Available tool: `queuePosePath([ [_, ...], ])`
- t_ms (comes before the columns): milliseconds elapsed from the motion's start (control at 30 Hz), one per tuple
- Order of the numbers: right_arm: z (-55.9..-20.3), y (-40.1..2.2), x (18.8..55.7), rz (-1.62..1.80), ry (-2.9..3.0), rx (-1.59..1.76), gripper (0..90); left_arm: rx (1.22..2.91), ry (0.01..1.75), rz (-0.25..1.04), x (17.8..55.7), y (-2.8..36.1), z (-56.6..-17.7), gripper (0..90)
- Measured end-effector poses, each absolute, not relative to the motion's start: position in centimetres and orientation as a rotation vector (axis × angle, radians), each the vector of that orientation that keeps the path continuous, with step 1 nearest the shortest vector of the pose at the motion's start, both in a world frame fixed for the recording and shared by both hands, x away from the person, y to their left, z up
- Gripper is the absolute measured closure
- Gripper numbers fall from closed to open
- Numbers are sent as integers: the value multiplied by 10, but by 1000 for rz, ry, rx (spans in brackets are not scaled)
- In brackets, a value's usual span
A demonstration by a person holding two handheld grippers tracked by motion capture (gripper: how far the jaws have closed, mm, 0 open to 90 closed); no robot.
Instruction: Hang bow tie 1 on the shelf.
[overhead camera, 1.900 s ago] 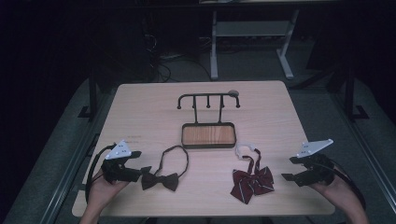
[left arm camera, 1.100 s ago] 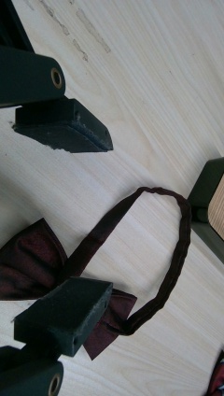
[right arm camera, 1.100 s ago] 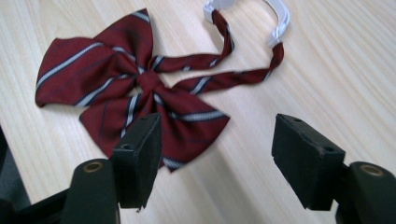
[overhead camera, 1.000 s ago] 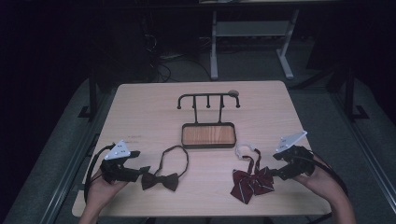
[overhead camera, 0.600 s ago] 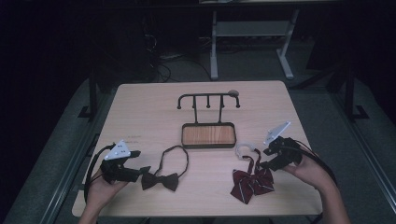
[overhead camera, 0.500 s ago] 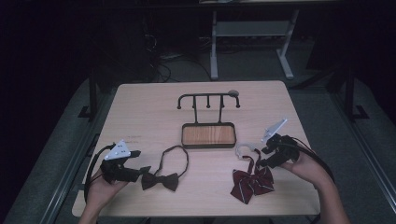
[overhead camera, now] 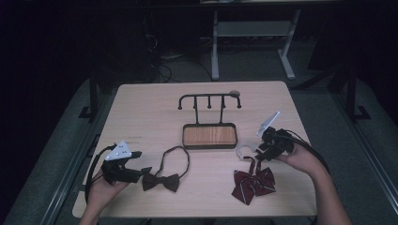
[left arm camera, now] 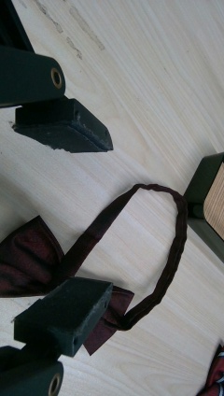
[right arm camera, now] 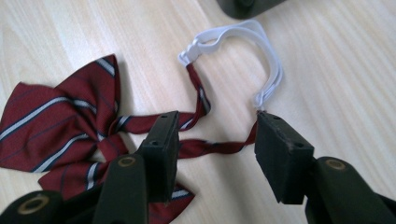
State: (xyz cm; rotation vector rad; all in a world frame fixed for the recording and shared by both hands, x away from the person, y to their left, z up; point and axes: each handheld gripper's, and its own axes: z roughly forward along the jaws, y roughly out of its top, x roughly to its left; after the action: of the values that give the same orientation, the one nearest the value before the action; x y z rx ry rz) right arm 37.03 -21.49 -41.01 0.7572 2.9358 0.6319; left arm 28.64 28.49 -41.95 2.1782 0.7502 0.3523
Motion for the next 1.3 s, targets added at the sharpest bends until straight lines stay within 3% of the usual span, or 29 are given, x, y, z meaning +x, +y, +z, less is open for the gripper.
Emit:
queuePosePath([
  [667,-427,-205,400,496,2983,847,628,2188,743,349,288,286,-419,265],
  [1300,-440,-201,410,419,2995,879,817,2177,748,347,287,286,-419,265],
])
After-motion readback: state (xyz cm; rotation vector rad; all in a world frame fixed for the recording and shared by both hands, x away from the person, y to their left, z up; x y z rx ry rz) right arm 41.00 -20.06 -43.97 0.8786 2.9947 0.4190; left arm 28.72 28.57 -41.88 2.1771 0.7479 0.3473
